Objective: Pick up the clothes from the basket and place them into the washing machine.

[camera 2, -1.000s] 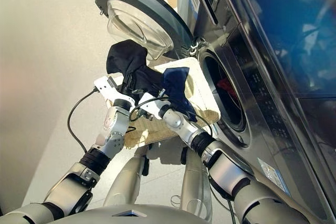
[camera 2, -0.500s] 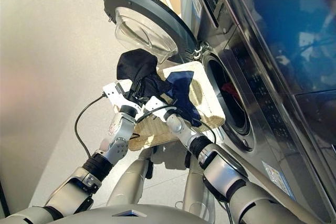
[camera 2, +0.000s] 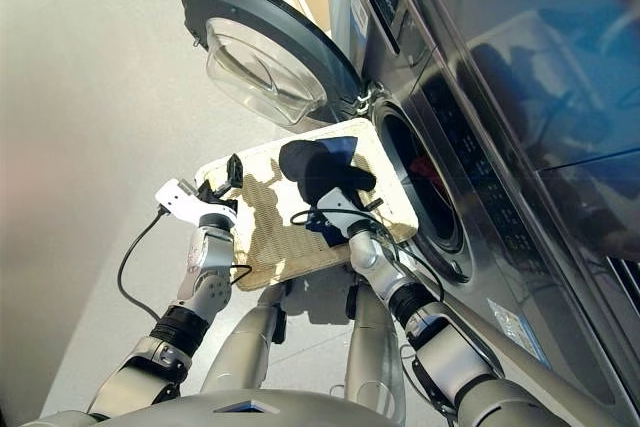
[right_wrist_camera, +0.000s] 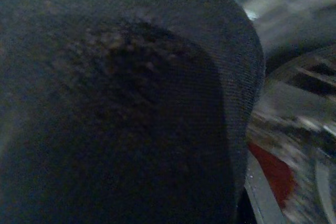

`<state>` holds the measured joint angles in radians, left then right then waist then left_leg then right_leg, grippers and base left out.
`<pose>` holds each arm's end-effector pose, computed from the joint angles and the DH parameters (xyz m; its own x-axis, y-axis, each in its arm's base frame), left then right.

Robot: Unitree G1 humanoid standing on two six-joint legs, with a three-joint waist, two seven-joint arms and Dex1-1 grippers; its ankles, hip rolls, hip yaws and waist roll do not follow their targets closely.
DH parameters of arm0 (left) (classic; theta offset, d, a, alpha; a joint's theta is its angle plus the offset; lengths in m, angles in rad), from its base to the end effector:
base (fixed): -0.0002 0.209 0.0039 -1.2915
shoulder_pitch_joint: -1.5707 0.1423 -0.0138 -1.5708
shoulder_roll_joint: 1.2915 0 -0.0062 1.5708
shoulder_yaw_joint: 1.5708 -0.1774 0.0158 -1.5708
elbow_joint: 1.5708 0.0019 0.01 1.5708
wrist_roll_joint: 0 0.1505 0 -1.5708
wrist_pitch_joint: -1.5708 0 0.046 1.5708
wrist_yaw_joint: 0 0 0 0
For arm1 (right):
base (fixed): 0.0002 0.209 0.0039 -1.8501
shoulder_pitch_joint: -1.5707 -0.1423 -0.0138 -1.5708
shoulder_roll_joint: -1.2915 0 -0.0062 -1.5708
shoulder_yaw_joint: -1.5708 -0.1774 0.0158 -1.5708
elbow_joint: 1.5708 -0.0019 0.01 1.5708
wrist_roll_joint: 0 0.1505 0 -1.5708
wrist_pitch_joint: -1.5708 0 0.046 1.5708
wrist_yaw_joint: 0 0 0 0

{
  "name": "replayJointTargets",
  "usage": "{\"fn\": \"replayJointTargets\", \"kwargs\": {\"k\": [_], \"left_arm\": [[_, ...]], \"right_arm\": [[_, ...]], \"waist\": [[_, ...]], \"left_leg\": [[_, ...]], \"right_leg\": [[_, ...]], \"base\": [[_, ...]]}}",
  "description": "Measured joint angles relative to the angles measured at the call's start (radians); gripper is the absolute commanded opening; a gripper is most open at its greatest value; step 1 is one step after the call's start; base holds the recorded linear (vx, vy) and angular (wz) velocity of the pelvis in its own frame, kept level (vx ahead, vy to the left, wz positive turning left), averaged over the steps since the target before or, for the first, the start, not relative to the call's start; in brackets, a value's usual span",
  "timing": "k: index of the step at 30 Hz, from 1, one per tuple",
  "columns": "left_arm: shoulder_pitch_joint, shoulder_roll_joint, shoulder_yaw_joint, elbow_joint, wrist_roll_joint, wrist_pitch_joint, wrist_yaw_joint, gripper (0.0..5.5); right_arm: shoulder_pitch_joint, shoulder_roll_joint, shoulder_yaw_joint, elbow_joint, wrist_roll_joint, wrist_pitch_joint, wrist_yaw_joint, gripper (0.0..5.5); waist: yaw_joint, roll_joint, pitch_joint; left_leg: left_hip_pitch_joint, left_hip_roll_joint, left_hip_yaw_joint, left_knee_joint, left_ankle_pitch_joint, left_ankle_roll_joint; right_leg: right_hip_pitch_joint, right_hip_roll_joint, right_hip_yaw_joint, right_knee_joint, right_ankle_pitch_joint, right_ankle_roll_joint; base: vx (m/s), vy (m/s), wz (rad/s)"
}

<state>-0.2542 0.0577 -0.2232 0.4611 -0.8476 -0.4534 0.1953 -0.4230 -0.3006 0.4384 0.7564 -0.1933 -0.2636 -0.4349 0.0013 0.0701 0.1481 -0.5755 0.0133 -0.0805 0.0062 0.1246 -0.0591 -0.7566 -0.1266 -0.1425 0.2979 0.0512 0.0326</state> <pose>0.2522 0.1211 0.0281 0.9799 0.1985 -0.0185 -0.1618 0.7374 -0.6558 0.2682 -0.1494 0.0049 0.9990 0.0306 0.0325 -0.0037 0.7827 -0.6223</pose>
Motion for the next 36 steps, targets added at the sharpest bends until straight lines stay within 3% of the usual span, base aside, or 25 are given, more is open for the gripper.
{"fn": "replayJointTargets", "kwargs": {"k": [5,9,14,15,19,25,32,33,34,36], "left_arm": [[-0.004,0.004,0.084,0.101,0.068,-0.015,0.054,5.50],[-0.020,0.005,0.112,0.120,0.078,-0.022,0.089,5.50],[-0.056,0.019,0.110,0.110,0.087,-0.041,0.107,5.50],[-0.056,0.027,0.110,0.107,0.087,-0.041,0.110,5.50],[-0.052,0.059,0.095,0.029,0.086,-0.043,0.126,5.50],[-0.039,0.131,0.012,-0.036,0.084,-0.048,0.114,5.50],[-0.033,0.139,-0.011,-0.045,0.072,-0.047,0.088,5.50],[-0.033,0.144,-0.011,-0.045,0.071,-0.047,0.084,5.50],[-0.033,0.147,-0.011,-0.046,0.067,-0.047,0.083,5.50],[-0.033,0.150,-0.011,-0.046,0.058,-0.046,0.082,5.50]], "right_arm": [[-0.019,-0.001,-0.151,0.039,0.004,0.005,-0.128,0.00],[-0.077,0.006,-0.206,0.056,0.014,0.020,-0.213,0.00],[-0.275,0.006,-0.277,0.175,0.061,0.024,-0.306,0.00],[-0.322,0.004,-0.291,0.210,0.078,0.028,-0.319,0.00],[-0.494,-0.043,-0.360,0.319,0.170,0.044,-0.391,0.00],[-0.702,-0.133,-0.420,0.448,0.286,0.062,-0.507,0.00],[-0.799,-0.200,-0.434,0.540,0.453,0.060,-0.533,0.00],[-0.804,-0.201,-0.432,0.555,0.468,0.059,-0.524,0.58],[-0.810,-0.202,-0.430,0.573,0.479,0.060,-0.512,5.18],[-0.818,-0.205,-0.415,0.593,0.496,0.060,-0.490,5.50]], "waist": [[-0.001,-0.021,0.007],[-0.001,-0.033,0.037],[0.005,-0.034,0.111],[0.008,-0.033,0.126],[0.037,-0.018,0.168],[0.082,-0.003,0.179],[0.098,-0.002,0.179],[0.097,-0.002,0.179],[0.099,-0.002,0.179],[0.099,-0.001,0.178]], "left_leg": [[-0.095,-0.012,-0.002,0.063,-0.016,-0.005],[-0.178,-0.017,-0.003,0.154,-0.040,-0.010],[-0.338,-0.036,-0.012,0.354,-0.112,-0.012],[-0.365,-0.037,-0.016,0.386,-0.125,-0.020],[-0.454,-0.048,-0.026,0.481,-0.143,-0.021],[-0.533,-0.062,-0.024,0.539,-0.147,-0.019],[-0.558,-0.075,-0.024,0.560,-0.153,-0.010],[-0.558,-0.077,-0.024,0.563,-0.154,-0.009],[-0.558,-0.076,-0.024,0.572,-0.158,-0.010],[-0.558,-0.078,-0.021,0.578,-0.160,-0.007]], "right_leg": [[-0.080,-0.005,0.003,0.031,-0.004,0.001],[-0.139,-0.009,0.003,0.075,-0.007,-0.005],[-0.261,-0.027,0.008,0.214,-0.048,-0.016],[-0.281,-0.026,0.014,0.234,-0.052,-0.016],[-0.360,-0.037,0.017,0.311,-0.069,-0.025],[-0.438,-0.040,0.039,0.355,-0.070,-0.025],[-0.458,-0.052,0.042,0.374,-0.074,-0.019],[-0.458,-0.054,0.042,0.378,-0.075,-0.017],[-0.458,-0.054,0.043,0.383,-0.077,-0.015],[-0.456,-0.056,0.046,0.383,-0.077,-0.014]], "base": [[-0.035,0.023,0.038],[-0.055,0.036,0.089],[0.036,0.008,0.082],[0.000,0.000,0.000],[0.000,0.000,0.000],[0.000,0.000,0.000],[0.000,0.000,0.000],[0.000,0.000,0.000],[0.000,0.000,0.000],[0.000,0.000,0.000]]}}
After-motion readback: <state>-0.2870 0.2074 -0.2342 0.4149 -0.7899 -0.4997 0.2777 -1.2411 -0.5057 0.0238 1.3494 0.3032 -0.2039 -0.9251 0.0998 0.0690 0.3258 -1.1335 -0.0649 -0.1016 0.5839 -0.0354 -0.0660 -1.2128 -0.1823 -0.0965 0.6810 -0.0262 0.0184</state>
